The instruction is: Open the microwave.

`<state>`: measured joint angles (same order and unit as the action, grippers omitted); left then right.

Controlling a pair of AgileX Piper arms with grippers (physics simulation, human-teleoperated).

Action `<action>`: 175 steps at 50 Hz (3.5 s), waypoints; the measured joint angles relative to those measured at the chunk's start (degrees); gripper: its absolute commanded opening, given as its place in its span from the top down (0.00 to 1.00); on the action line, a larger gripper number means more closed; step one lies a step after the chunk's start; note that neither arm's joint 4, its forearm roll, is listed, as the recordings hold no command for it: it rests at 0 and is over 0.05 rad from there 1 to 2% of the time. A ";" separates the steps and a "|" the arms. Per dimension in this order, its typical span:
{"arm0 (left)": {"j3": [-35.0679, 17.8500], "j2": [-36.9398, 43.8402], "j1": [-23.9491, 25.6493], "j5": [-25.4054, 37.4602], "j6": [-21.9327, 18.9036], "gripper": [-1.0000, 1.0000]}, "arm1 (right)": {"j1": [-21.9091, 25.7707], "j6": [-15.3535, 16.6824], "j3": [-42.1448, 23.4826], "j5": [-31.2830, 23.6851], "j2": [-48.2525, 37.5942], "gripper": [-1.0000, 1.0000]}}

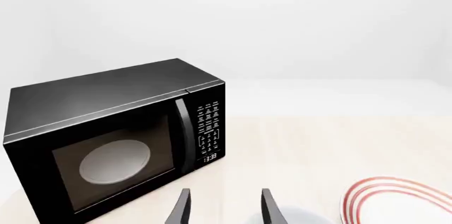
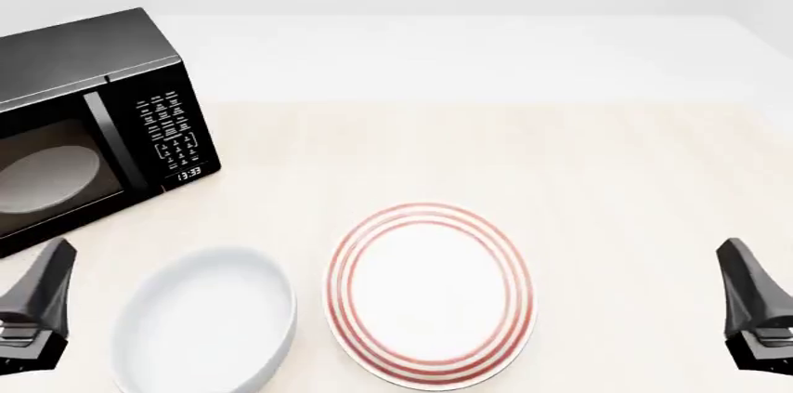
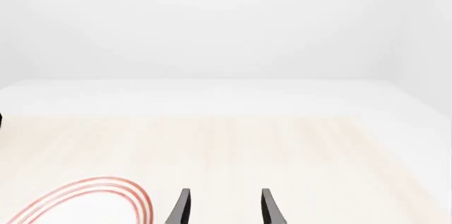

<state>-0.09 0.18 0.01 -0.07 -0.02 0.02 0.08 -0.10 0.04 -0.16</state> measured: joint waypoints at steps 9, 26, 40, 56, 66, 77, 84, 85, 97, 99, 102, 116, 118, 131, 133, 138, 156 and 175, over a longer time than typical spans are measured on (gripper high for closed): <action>-0.14 0.17 -0.13 -0.25 -0.32 0.00 | 0.03 0.15 -0.14 -0.03 -0.11 0.00; -2.80 1.25 -2.28 0.22 -1.92 0.00 | 0.05 0.24 -0.35 -0.27 -0.04 0.00; -7.20 10.47 -2.35 -4.86 -1.98 0.00 | 0.06 0.26 -0.43 -0.42 0.03 0.00; -9.60 24.55 -3.20 -14.12 -1.01 0.00 | 0.07 0.26 -0.43 -0.45 0.07 0.00; -10.39 32.46 -4.15 -19.58 -0.62 0.00 | 0.07 0.26 -0.43 -0.45 0.08 0.00; -10.36 38.35 -5.58 -24.51 -0.44 0.00 | 0.07 0.26 -0.43 -0.46 0.08 0.00; -10.15 42.19 -5.55 -28.25 -1.34 0.00 | 0.07 0.26 -0.43 -0.46 0.08 0.00; -10.12 42.69 -5.56 -28.72 -1.45 0.00 | 0.07 0.26 -0.43 -0.46 0.08 0.00; -10.23 49.39 -6.02 -34.46 -2.39 0.00 | 0.07 0.26 -0.43 -0.46 0.08 0.00; -10.29 50.39 -6.09 -35.25 -2.48 0.00 | 0.07 0.26 -0.43 -0.46 0.08 0.00; -10.35 51.86 -6.21 -36.42 -2.56 0.00 | 0.07 0.26 -0.43 -0.46 0.08 0.00; -10.73 59.46 -6.33 -42.40 -2.49 0.00 | 0.07 0.26 -0.43 -0.46 0.08 0.00; -10.72 60.59 -6.41 -43.38 -2.44 0.00 | 0.07 0.26 -0.43 -0.46 0.08 0.00; -11.23 67.25 -7.36 -48.66 -2.15 0.00 | 0.07 0.26 -0.43 -0.46 0.08 0.00; -11.45 68.22 -7.44 -49.24 -2.10 0.00 | 0.07 0.26 -0.43 -0.46 0.08 0.00; -12.03 70.43 -7.56 -50.53 -1.99 0.00 | 0.07 0.26 -0.43 -0.46 0.08 0.00; -14.30 77.97 -7.97 -55.13 -1.90 0.00 | 0.07 0.26 -0.43 -0.46 0.08 0.00; -17.01 85.03 -8.62 -58.65 -1.40 0.00 | 0.07 0.26 -0.43 -0.46 0.08 0.00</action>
<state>-17.10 85.21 -8.62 -58.73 -1.42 0.09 0.35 -0.54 -0.42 -0.08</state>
